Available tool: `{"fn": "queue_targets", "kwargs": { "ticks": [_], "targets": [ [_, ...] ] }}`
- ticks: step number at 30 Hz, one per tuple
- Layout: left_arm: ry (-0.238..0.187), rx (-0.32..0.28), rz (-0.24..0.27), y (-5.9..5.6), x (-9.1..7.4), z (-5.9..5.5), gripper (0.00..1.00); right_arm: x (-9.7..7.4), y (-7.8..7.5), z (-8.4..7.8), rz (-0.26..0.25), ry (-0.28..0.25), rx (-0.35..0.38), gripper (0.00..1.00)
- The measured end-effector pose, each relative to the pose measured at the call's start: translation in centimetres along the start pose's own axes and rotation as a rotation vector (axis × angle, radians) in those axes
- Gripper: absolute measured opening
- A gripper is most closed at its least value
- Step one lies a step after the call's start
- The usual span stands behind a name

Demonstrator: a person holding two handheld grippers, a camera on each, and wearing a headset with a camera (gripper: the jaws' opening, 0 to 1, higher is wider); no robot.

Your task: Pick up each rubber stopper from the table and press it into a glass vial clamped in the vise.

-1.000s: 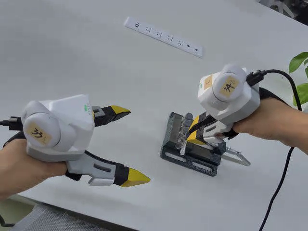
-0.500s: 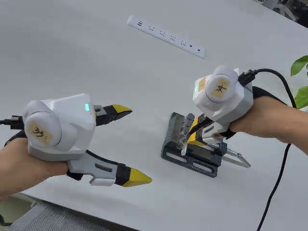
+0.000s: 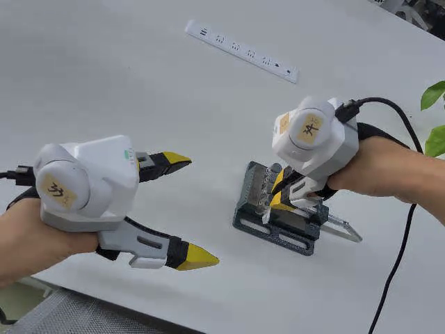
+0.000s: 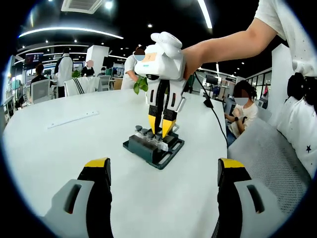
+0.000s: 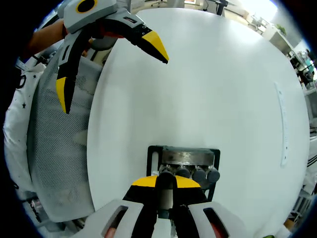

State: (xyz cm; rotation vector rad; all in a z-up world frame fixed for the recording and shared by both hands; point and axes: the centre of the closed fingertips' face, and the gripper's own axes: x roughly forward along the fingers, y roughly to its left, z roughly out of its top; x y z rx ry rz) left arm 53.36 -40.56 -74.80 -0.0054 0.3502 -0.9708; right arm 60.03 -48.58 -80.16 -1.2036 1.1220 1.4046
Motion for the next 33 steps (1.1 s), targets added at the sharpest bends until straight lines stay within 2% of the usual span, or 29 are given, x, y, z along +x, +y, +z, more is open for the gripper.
{"fn": "queue_targets", "kwargs": {
  "ticks": [11, 19, 24, 33],
  "targets": [
    [-0.004, -0.002, -0.003, -0.17, 0.00, 0.20, 0.87, 0.14, -0.17, 0.30, 0.004, 0.113, -0.037, 0.05],
    [-0.011, -0.009, -0.007, -0.20, 0.33, 0.38, 0.87, 0.28, -0.32, 0.31, 0.009, 0.144, 0.014, 0.06],
    [-0.013, -0.006, -0.015, -0.52, 0.54, 0.58, 0.87, 0.25, -0.11, 0.18, 0.014, 0.122, -0.011, 0.07],
    [-0.008, -0.007, -0.021, -0.75, 0.47, 0.33, 0.86, 0.08, 0.06, 0.27, 0.013, 0.071, 0.026, 0.10]
  ]
}}
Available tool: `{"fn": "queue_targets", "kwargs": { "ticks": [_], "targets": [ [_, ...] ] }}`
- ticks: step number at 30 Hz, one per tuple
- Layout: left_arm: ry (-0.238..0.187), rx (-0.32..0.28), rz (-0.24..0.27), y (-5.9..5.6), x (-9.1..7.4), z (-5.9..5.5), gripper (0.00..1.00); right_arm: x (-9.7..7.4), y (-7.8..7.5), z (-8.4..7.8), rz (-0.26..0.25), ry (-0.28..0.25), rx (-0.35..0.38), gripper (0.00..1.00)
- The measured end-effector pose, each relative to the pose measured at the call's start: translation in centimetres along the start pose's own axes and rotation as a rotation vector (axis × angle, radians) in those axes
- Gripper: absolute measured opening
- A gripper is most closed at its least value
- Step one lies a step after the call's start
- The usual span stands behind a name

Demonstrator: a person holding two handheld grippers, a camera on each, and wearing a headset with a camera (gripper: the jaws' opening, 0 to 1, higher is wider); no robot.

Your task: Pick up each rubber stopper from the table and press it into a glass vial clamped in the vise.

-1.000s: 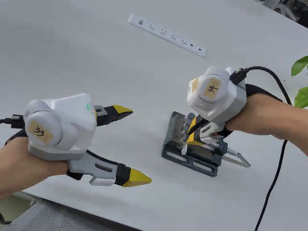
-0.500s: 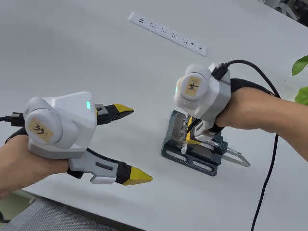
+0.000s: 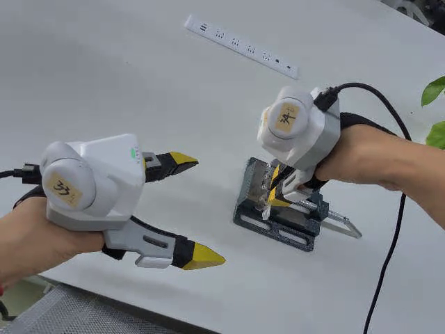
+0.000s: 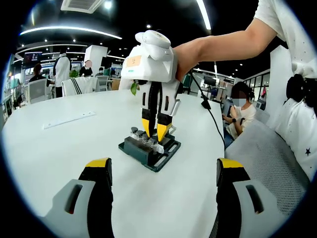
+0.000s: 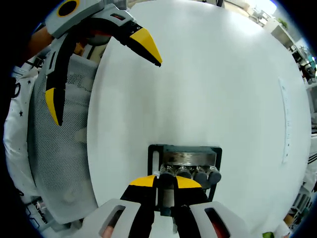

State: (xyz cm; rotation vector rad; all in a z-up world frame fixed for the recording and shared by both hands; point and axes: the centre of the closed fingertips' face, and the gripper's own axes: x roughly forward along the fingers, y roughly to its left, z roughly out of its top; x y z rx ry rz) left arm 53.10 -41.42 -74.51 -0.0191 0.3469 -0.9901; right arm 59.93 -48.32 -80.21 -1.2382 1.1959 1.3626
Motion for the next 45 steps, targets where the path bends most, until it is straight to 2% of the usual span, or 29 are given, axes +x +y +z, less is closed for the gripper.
{"fn": "queue_targets", "kwargs": {
  "ticks": [13, 19, 26, 45],
  "targets": [
    [-0.008, -0.006, 0.002, 0.0, 0.0, 0.1, 0.85, -0.1, 0.0, -0.4, -0.018, -0.025, 0.028, 0.11],
    [-0.005, -0.007, 0.003, -0.1, 0.0, 0.0, 0.85, -1.0, 0.0, -0.5, -0.030, -0.063, 0.050, 0.07],
    [-0.001, -0.007, -0.001, -0.2, 0.0, -0.1, 0.85, -1.2, -0.1, -0.2, -0.026, -0.113, 0.078, 0.05],
    [0.001, -0.016, -0.003, -0.1, 0.0, -0.2, 0.84, -0.5, 0.0, 0.0, -0.016, -0.125, 0.077, 0.01]
  ]
}}
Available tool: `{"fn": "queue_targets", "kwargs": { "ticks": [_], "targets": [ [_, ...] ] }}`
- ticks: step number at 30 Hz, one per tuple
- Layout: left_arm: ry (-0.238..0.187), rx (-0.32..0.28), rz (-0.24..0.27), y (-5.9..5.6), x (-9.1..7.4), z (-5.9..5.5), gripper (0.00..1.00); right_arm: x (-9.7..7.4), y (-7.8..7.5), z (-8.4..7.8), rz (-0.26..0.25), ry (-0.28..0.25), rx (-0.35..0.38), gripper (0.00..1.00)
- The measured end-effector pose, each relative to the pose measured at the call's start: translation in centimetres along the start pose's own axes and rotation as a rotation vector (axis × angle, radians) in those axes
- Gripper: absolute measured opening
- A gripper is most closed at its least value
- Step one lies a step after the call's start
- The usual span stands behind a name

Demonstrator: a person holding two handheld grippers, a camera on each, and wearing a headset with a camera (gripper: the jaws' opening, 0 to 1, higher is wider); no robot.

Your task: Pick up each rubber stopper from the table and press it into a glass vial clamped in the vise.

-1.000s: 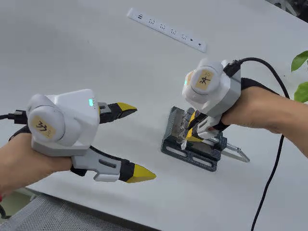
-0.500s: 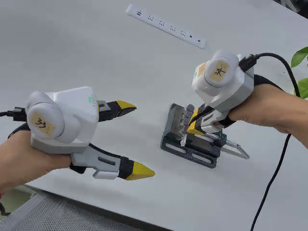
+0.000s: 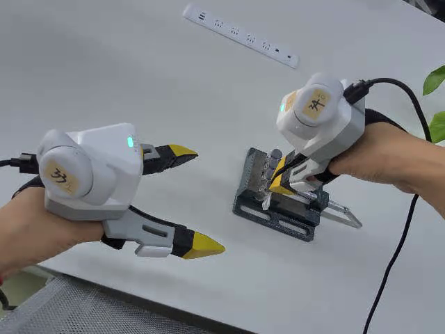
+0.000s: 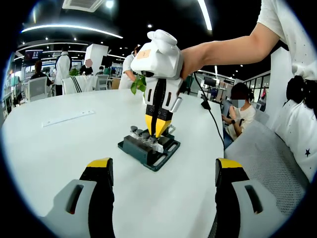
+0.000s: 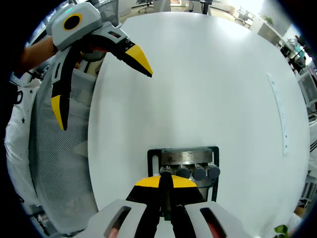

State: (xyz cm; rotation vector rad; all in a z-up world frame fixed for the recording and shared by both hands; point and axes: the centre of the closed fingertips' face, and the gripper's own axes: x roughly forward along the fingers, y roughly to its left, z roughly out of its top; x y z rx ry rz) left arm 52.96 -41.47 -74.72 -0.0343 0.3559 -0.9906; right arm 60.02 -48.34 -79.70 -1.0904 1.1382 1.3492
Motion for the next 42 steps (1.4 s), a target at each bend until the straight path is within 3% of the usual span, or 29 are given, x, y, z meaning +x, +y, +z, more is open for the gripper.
{"fn": "queue_targets", "kwargs": {
  "ticks": [20, 42],
  "targets": [
    [-0.009, -0.006, -0.006, 0.07, 0.30, 0.18, 0.82, 0.15, -0.18, 0.08, -0.002, -0.017, -0.035, 0.02],
    [-0.017, -0.005, -0.008, 0.08, 0.54, 0.62, 0.82, 0.39, -0.16, 0.17, 0.016, 0.038, -0.062, 0.01]
  ]
}}
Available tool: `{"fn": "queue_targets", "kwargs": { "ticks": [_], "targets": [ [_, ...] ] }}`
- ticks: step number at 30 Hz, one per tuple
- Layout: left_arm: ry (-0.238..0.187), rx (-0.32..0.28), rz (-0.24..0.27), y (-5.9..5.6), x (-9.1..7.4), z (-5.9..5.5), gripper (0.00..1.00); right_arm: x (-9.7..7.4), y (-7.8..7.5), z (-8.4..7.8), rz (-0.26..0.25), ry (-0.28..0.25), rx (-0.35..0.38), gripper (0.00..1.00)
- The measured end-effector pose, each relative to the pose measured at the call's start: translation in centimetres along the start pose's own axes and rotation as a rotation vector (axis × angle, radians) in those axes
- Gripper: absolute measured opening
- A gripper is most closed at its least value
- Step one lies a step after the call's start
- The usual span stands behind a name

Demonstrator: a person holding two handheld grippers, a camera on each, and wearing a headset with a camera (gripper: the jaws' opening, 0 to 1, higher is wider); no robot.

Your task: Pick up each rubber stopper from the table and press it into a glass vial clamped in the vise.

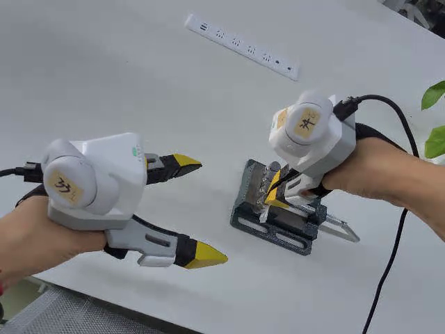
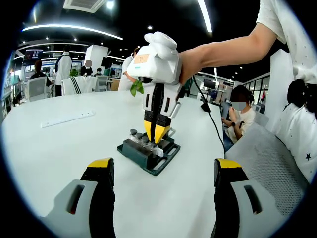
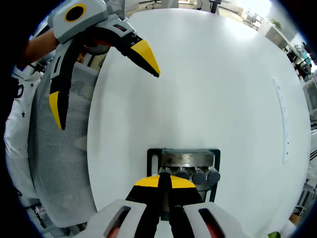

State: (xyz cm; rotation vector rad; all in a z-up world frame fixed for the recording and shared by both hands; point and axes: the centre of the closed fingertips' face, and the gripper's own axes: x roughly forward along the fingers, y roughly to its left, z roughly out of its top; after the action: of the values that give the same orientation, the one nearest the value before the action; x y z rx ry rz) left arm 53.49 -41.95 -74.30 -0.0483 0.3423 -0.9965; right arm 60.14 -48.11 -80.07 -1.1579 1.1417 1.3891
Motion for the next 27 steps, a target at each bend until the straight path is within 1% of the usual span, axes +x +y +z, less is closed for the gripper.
{"fn": "queue_targets", "kwargs": {
  "ticks": [5, 6, 11, 15, 18, 22, 25, 26, 27],
  "targets": [
    [-0.001, 0.000, 0.002, 0.1, 0.0, 0.1, 0.82, 0.1, 0.2, 0.0, -0.005, 0.006, -0.012, 0.00],
    [-0.001, 0.000, 0.001, 0.1, 0.0, 0.1, 0.82, 0.1, 0.0, -0.1, -0.005, 0.011, -0.015, 0.00],
    [0.000, 0.001, 0.003, -0.1, 0.0, 0.3, 0.82, 0.1, 0.0, -0.2, 0.007, 0.028, -0.015, 0.00],
    [0.006, 0.003, -0.001, -0.1, 0.1, 0.2, 0.82, 0.3, -0.2, -0.1, 0.010, 0.031, -0.017, 0.00],
    [0.009, 0.006, -0.003, 0.0, 0.3, 0.1, 0.82, 0.4, -0.2, -0.1, 0.003, 0.036, -0.021, 0.00],
    [0.016, 0.010, -0.015, -0.2, 0.8, -0.1, 0.82, 0.4, -0.2, -0.1, 0.006, 0.025, -0.016, 0.00],
    [0.006, 0.000, -0.025, -0.4, 1.0, 0.2, 0.83, 0.3, -0.2, -0.1, 0.004, 0.027, -0.018, 0.01],
    [0.011, -0.002, -0.025, -0.4, 1.0, 0.1, 0.83, 0.2, 0.0, 0.0, -0.002, 0.042, -0.028, 0.01],
    [0.026, 0.007, -0.029, -0.4, 1.0, -0.1, 0.82, 0.2, 0.1, 0.1, -0.006, 0.052, -0.039, 0.01]
  ]
}}
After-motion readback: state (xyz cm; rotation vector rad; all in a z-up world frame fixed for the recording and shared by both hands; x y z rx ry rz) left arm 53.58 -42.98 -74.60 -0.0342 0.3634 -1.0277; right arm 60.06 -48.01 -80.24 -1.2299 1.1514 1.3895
